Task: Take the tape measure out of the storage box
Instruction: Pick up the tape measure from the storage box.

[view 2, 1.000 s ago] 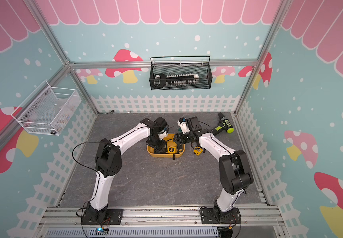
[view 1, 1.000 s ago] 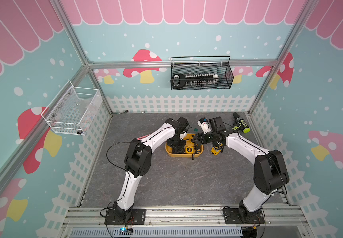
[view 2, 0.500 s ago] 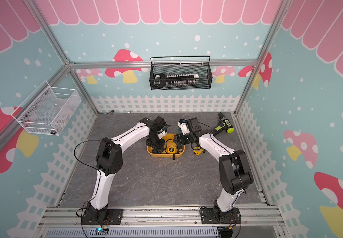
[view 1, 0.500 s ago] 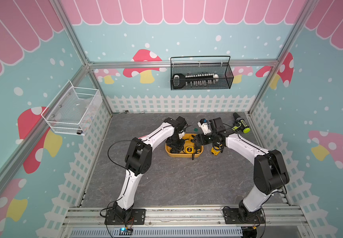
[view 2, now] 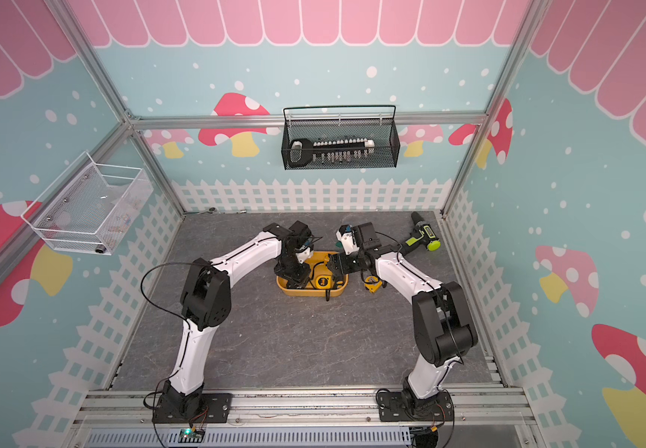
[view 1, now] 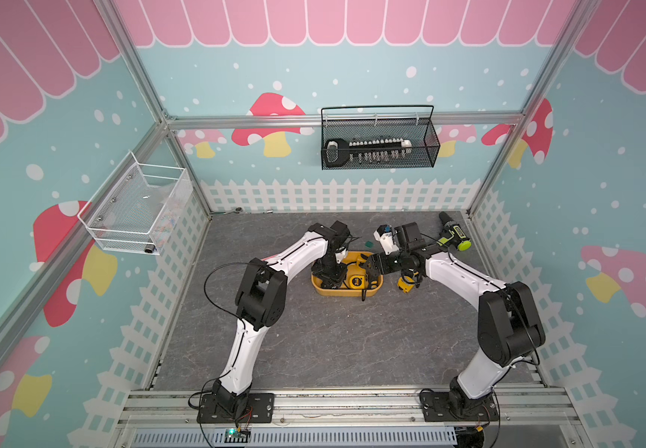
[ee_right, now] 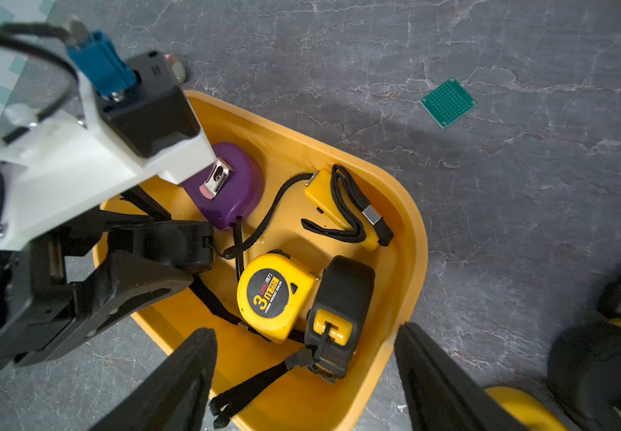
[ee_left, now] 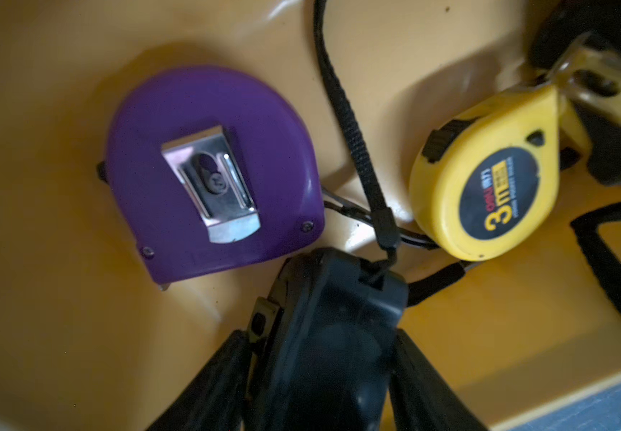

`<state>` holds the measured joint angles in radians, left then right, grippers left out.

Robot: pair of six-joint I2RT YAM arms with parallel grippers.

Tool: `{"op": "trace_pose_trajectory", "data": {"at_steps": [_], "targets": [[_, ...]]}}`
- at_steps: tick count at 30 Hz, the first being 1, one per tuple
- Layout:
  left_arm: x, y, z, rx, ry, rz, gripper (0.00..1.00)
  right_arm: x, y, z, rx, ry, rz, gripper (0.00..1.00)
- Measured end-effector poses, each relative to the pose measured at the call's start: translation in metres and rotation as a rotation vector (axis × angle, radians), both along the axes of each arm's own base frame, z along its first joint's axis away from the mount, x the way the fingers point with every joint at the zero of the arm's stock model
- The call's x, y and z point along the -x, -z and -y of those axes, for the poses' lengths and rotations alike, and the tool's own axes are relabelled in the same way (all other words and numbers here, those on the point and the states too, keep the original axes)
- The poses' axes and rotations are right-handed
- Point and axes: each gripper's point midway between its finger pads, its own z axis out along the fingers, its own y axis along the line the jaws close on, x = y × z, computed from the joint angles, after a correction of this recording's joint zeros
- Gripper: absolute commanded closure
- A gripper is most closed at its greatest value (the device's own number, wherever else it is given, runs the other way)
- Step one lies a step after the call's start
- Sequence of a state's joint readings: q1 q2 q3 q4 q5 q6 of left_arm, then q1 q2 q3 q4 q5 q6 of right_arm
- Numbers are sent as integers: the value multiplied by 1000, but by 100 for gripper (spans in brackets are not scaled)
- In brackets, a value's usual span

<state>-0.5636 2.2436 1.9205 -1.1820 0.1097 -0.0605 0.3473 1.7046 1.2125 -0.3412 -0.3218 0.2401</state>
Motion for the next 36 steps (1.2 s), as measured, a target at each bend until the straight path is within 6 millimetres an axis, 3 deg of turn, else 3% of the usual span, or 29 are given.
{"op": "trace_pose_trajectory", "data": {"at_steps": [4,11,19,25,27,36], "targets": [[4,12,-5,-24,4,-24,51,0,0,1,0,2,1,19],[5,12,-4,-22,9,-26,75,2,1,4,9,9,2,19],[-2,2,6,103,-65,-49,79,10,-19,3,-43,-39,64,16],[-22,-38,12,332,-152,-49,78,32,-30,-14,-153,-177,123,2],[-26,-50,16,403,-163,-60,78,39,-32,-19,-185,-217,140,1],[-10,-77,47,611,-145,-181,78,47,-52,-41,-261,-373,248,1]]}}
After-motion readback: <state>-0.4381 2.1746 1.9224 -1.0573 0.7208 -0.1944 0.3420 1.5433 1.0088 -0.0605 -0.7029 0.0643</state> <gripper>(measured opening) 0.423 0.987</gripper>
